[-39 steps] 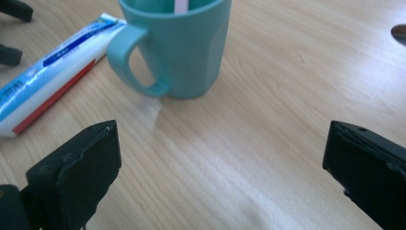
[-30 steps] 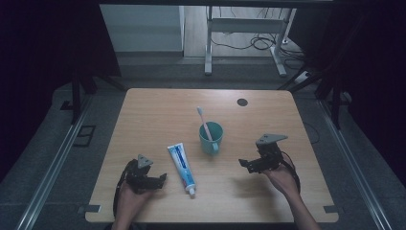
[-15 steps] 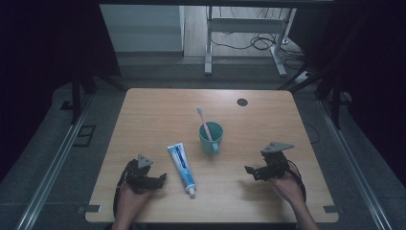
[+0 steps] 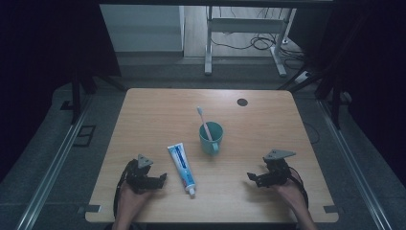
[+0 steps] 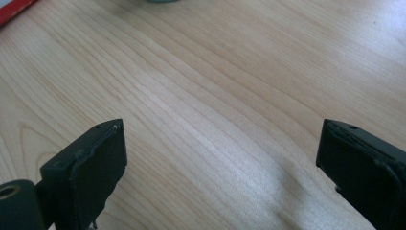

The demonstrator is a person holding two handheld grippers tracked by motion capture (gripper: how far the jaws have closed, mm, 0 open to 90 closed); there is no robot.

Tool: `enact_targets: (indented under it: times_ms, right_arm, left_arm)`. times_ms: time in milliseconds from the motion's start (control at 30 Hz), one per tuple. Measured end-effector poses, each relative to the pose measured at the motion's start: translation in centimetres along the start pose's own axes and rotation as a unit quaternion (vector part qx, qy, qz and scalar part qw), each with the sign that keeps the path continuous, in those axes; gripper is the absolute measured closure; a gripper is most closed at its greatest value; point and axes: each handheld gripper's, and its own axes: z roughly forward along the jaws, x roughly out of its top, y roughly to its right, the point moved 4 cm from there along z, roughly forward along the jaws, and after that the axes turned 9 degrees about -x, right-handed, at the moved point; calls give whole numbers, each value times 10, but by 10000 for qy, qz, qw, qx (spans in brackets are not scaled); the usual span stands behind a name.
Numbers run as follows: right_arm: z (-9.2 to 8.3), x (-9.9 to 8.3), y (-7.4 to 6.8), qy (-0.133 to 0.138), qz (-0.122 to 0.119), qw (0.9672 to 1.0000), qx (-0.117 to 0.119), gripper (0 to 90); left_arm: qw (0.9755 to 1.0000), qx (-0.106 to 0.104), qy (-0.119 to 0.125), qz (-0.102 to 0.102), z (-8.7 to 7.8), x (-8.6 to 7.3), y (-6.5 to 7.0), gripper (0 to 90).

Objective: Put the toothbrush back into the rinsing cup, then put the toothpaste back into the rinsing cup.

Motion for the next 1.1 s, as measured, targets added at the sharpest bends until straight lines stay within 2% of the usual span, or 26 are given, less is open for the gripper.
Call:
enact_targets:
  times_ms: [267,367,400,533,733,800,1033,1100]
  right_arm:
    - [3,-11,2,-95,26,9999,-35,32]
    - [4,-13,2,-126,19,9999,-38,32]
    - [6,-14,2,-143,11,9999,-54,33]
    - [8,-17,1,-185,-61,9998,-82,33]
    - [10,-20,1,-122,-159,9996,-173,26]
    - [10,-20,1,-51,-130,9998,-170,27]
    - [10,-21,1,-56,-115,9997,-226,24]
    - [11,-21,1,-70,-86,9996,-255,14]
  left_arm:
    - [10000,9,19,7,-1,0,-1,63]
    - [10000,10,20,-3,-2,0,-2,83]
    - [10000,14,34,-30,-3,1,-2,133]
    - [10000,-68,34,-62,-4,2,-1,148]
    - [9999,-86,106,96,-8,6,4,191]
    - [9998,-108,136,112,-10,7,6,219]
    - [9994,-201,230,188,-15,12,11,338]
    - [9988,-336,263,245,-17,15,15,384]
